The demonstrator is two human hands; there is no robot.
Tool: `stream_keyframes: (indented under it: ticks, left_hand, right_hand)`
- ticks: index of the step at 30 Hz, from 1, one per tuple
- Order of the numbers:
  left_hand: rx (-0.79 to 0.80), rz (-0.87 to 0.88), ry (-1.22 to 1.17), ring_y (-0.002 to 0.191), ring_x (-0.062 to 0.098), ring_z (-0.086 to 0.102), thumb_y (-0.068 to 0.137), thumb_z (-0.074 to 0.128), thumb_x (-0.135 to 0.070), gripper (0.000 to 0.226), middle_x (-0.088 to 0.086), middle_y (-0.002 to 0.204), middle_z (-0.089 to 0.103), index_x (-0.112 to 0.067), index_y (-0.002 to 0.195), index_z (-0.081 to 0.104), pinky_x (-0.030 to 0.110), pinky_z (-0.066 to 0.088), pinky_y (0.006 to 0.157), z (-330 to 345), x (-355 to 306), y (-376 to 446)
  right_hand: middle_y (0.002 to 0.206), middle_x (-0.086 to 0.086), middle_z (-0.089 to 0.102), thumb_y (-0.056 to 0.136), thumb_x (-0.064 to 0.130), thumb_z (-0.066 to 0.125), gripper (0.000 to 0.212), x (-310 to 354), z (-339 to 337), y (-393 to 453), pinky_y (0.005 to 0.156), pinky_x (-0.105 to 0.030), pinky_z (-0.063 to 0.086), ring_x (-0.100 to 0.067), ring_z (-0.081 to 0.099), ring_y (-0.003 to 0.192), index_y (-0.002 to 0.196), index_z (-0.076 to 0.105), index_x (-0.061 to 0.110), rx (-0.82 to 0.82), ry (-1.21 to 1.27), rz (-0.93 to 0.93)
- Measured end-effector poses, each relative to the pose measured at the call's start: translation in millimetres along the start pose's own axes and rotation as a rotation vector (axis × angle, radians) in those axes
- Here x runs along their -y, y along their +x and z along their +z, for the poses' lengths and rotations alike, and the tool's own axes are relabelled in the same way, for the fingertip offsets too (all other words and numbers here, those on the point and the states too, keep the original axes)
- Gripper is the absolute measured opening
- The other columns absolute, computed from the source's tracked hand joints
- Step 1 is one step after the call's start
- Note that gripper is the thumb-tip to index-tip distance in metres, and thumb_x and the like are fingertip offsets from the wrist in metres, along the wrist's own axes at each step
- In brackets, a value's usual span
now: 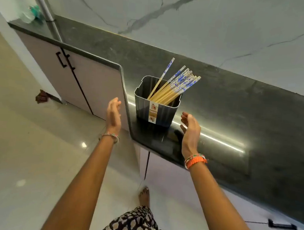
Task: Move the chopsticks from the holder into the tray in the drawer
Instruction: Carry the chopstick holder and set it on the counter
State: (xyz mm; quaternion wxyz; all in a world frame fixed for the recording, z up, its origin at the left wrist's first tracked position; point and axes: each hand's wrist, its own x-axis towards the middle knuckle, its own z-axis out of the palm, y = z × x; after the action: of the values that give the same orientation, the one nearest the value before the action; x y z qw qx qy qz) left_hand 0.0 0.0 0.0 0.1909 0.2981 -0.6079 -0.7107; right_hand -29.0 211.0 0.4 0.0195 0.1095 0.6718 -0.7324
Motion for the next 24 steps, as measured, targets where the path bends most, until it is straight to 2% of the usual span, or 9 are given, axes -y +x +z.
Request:
stream_keyframes:
  ticks: [3,6,8,10,11,16,19,21,24]
  left_hand:
    - [0.074,-0.099,-0.032,0.118,0.02,0.047,0.097,0.027,-0.032,0.045,0.011,0.134,0.048,-0.01,0.133,0.042,0.037,0.035,0.099,21.8,-15.0,48.9]
    - [0.201,-0.082,0.07,0.102,0.017,0.053,0.097,0.031,-0.024,0.04,0.012,0.115,0.054,-0.003,0.125,0.049,0.032,0.04,0.092,44.1,-20.1,76.9]
    - [0.288,-0.076,0.111,0.081,0.009,0.062,0.098,0.03,-0.022,0.039,0.005,0.09,0.066,-0.001,0.102,0.063,0.024,0.05,0.078,55.0,-16.9,87.0]
    - [0.323,-0.174,0.015,0.058,0.001,0.064,0.098,0.027,-0.029,0.056,-0.009,0.059,0.068,-0.017,0.066,0.071,0.019,0.052,0.058,62.5,-10.8,89.7]
    - [0.336,-0.192,-0.042,0.054,-0.001,0.064,0.098,0.026,-0.032,0.062,-0.011,0.053,0.067,-0.019,0.057,0.071,0.018,0.052,0.054,64.5,-5.1,90.7]
    - [0.405,-0.202,-0.189,0.058,0.004,0.067,0.097,0.025,-0.034,0.063,-0.007,0.056,0.07,-0.021,0.059,0.074,0.015,0.052,0.052,65.9,6.0,84.0]
    - [0.356,-0.194,-0.295,0.065,0.006,0.069,0.096,0.028,-0.035,0.057,-0.006,0.062,0.071,-0.021,0.066,0.074,0.022,0.055,0.06,69.0,8.0,75.7]
    - [0.305,-0.164,-0.355,0.066,0.007,0.069,0.096,0.029,-0.034,0.055,-0.006,0.064,0.072,-0.021,0.067,0.074,0.023,0.055,0.06,71.9,5.6,70.8]
    - [0.273,-0.117,-0.382,0.068,0.008,0.069,0.097,0.027,-0.035,0.055,-0.006,0.066,0.072,-0.021,0.07,0.074,0.023,0.055,0.06,71.2,-7.7,69.0]
  right_hand:
    - [0.119,-0.004,0.067,0.099,0.028,0.041,0.037,6.7,29.7,33.9,0.106,-0.042,0.043,-0.018,0.059,0.115,0.121,0.064,0.008,-0.025,0.054,0.04]
    - [0.12,-0.012,0.066,0.1,0.024,0.041,0.037,1.3,54.5,54.1,0.107,-0.047,0.043,-0.026,0.059,0.117,0.121,0.062,0.003,-0.012,0.132,0.031]
    - [0.123,-0.018,0.064,0.098,0.029,0.042,0.042,-2.1,62.2,62.9,0.108,-0.051,0.041,-0.032,0.058,0.119,0.122,0.061,0.0,0.014,0.208,0.046]
    - [0.125,-0.02,0.063,0.092,0.036,0.045,0.05,-0.7,65.2,71.0,0.109,-0.052,0.04,-0.035,0.056,0.122,0.124,0.06,-0.001,0.028,0.257,0.082]
    - [0.126,-0.02,0.062,0.09,0.037,0.047,0.053,1.6,64.6,76.1,0.109,-0.052,0.04,-0.035,0.056,0.122,0.125,0.06,-0.001,0.038,0.262,0.09]
    - [0.128,-0.018,0.063,0.092,0.036,0.045,0.047,6.5,54.9,100.6,0.111,-0.052,0.038,-0.034,0.057,0.123,0.122,0.062,0.004,0.128,0.229,0.106]
    - [0.121,-0.012,0.068,0.088,0.038,0.048,0.043,12.0,56.3,100.7,0.11,-0.051,0.04,-0.03,0.061,0.118,0.114,0.068,0.011,0.172,0.239,0.129]
    - [0.123,-0.014,0.067,0.086,0.041,0.05,0.05,21.3,60.8,98.8,0.109,-0.052,0.04,-0.033,0.06,0.12,0.119,0.066,0.007,0.187,0.235,0.146]
    - [0.124,-0.016,0.066,0.085,0.047,0.049,0.056,40.3,68.6,100.6,0.107,-0.052,0.043,-0.034,0.06,0.119,0.121,0.065,0.008,0.295,0.246,0.177]
